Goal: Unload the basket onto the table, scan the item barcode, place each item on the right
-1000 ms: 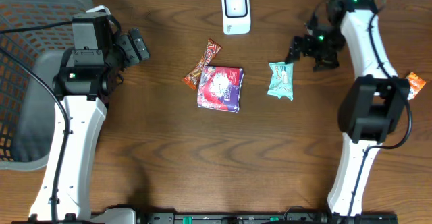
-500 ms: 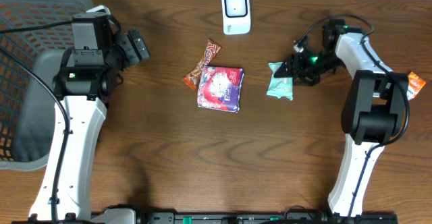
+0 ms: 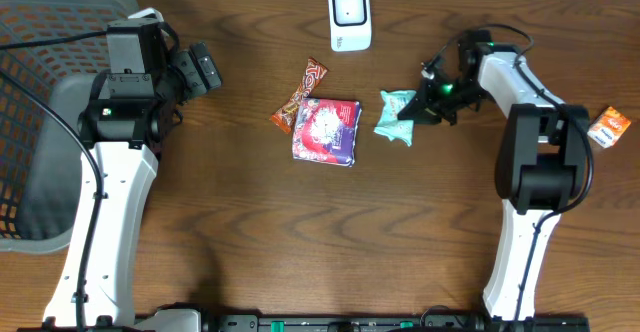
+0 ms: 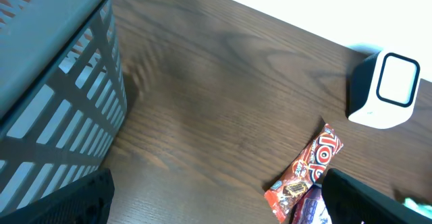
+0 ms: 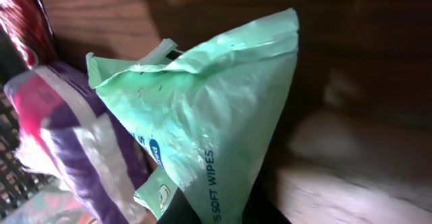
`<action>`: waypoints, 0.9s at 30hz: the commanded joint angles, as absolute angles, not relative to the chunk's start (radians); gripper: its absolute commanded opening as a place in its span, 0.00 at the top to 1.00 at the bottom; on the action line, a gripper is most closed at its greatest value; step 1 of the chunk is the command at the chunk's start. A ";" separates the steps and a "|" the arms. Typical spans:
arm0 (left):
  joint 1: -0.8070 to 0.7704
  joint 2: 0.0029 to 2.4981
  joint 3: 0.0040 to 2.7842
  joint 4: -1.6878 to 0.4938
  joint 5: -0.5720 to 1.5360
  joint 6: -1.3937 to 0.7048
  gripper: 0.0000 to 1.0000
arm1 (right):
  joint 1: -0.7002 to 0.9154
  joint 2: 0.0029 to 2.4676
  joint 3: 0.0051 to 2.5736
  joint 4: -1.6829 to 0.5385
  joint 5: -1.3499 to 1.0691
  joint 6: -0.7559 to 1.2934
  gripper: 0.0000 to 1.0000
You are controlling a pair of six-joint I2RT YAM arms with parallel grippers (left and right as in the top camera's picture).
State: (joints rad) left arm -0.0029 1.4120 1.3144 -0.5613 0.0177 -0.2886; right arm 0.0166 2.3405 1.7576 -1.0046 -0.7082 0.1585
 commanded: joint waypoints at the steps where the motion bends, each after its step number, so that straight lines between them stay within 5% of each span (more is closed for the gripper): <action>1: -0.003 1.417 1.326 -0.561 0.015 -0.294 0.02 | 0.046 2.348 1.879 -0.986 -0.717 0.296 0.99; 15: -0.003 1.417 1.326 -0.561 0.015 -0.294 0.02 | 0.154 2.350 2.080 -0.356 -0.589 0.819 0.99; 27: -0.003 1.417 1.326 -0.561 0.015 -0.294 0.02 | 0.309 2.351 2.080 -0.299 -0.146 0.870 0.99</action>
